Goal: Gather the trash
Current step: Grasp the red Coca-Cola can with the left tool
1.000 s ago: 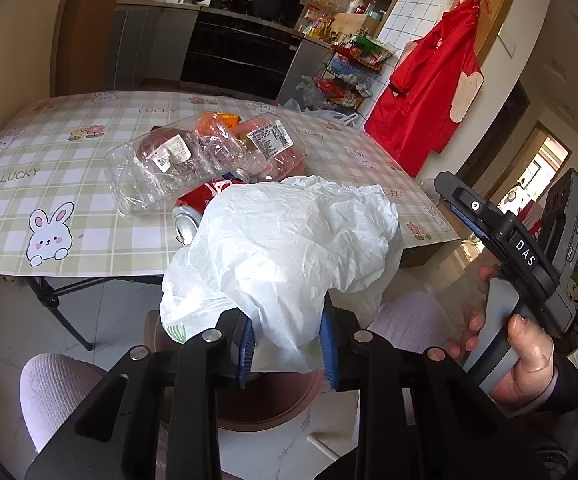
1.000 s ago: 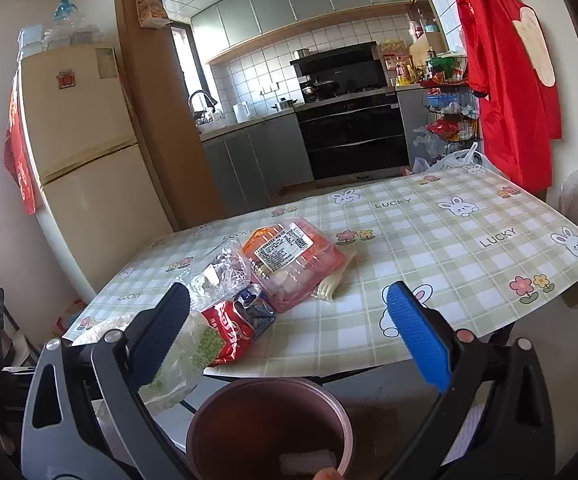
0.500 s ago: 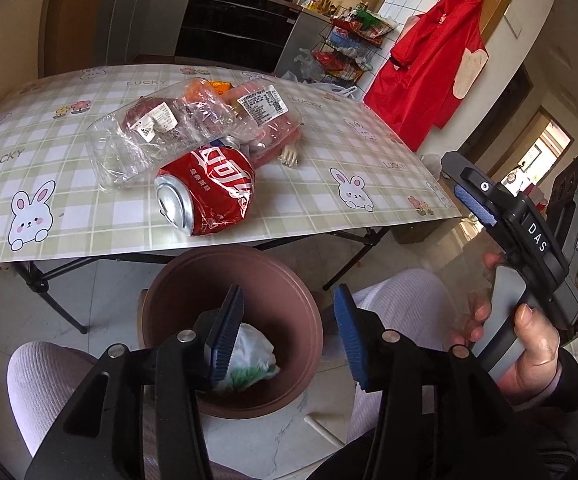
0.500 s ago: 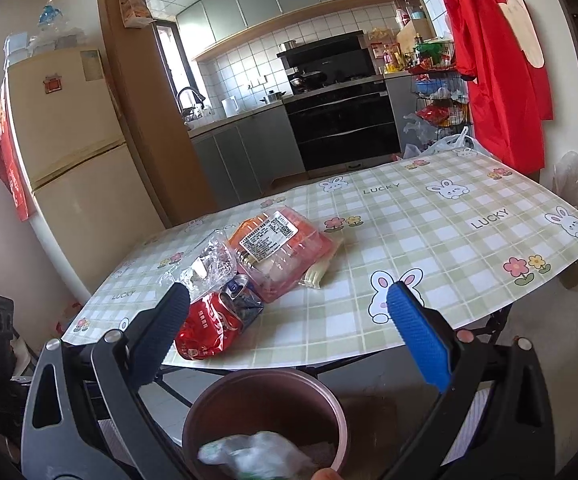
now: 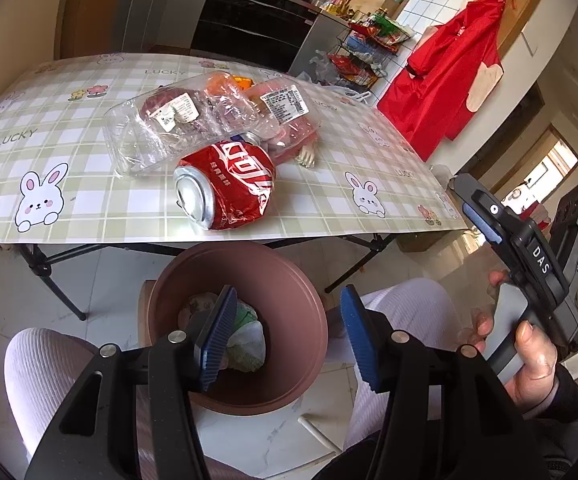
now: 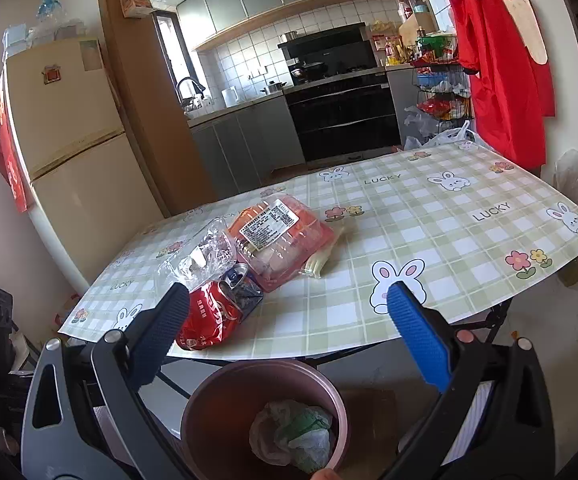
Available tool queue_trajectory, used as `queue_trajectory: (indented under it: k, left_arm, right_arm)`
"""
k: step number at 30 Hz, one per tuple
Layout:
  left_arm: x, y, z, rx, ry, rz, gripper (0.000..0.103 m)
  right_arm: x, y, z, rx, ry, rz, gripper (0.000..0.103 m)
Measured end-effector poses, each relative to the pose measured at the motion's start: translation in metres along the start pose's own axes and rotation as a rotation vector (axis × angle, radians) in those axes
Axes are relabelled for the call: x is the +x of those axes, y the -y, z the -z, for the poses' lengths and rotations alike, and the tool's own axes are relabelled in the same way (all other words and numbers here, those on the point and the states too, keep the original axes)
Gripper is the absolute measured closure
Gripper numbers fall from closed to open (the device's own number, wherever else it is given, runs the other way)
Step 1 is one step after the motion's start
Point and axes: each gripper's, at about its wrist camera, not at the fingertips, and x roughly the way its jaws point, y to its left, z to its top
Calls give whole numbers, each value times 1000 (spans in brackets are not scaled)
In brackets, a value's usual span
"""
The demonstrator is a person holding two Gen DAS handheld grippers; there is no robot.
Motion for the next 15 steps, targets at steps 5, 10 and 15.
queue_trajectory:
  k: [5, 10, 15]
  left_arm:
    - [19, -23, -28, -93, 29, -39, 50]
    - [60, -41, -58, -211, 17, -117, 51]
    - [86, -53, -74, -259, 13, -215, 52]
  right_arm:
    - [8, 0, 6, -2, -38, 4, 6]
    - [10, 4, 6, 2, -38, 11, 6]
    - [17, 14, 9, 16, -58, 34, 6]
